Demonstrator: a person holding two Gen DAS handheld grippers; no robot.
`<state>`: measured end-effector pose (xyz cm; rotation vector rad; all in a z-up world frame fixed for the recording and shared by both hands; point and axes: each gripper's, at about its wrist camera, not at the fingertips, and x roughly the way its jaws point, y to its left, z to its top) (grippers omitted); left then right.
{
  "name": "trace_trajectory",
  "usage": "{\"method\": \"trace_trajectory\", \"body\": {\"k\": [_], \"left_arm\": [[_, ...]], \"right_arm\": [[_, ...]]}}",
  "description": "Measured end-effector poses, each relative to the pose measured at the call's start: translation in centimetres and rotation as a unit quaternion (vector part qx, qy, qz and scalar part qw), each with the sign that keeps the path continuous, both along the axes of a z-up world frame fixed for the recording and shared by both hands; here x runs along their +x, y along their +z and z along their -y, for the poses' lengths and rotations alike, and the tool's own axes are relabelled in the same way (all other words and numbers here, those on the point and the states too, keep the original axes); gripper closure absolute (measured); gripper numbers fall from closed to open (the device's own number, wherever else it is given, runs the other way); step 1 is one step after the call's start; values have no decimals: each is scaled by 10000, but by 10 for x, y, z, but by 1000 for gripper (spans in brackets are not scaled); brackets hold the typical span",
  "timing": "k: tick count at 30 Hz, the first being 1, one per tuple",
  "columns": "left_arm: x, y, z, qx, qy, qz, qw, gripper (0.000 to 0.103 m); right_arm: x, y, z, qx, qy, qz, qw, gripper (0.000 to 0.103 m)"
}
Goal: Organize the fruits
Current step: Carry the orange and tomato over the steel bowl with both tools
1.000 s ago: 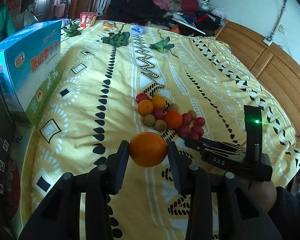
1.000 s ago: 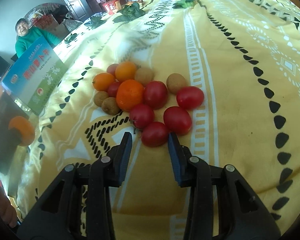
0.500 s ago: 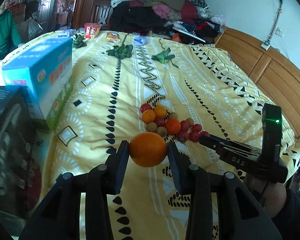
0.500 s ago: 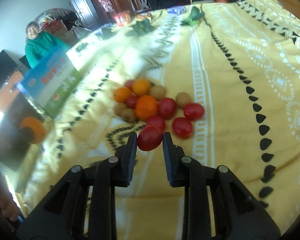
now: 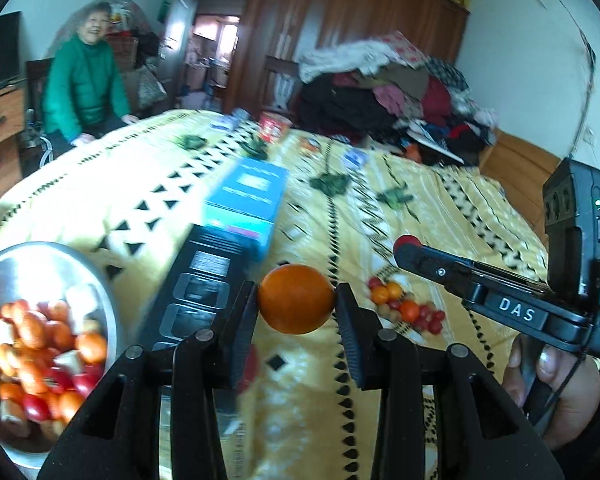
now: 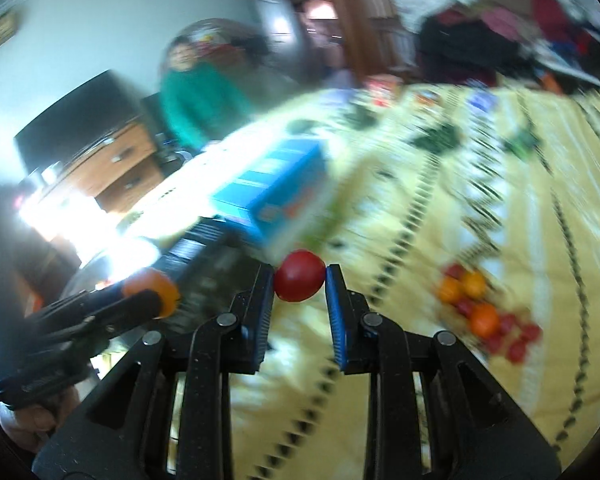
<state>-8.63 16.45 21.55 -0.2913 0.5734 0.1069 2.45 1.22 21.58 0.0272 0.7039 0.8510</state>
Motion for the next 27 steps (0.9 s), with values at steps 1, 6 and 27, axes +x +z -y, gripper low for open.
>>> {"method": "trace_trajectory", "body": {"k": [1, 6, 27], "left_arm": [[-8, 4, -11, 17, 125, 27, 9999, 63], [-41, 19, -57, 139, 697, 131, 9974, 63], [-107, -6, -202, 13, 1908, -165, 9815, 63]], "right_arm": [[-5, 6, -13, 22, 129, 23, 9999, 77], [-31, 31, -65, 51, 681, 137, 9976, 77], [-102, 17, -198, -277, 1823, 153, 9827, 77]]}}
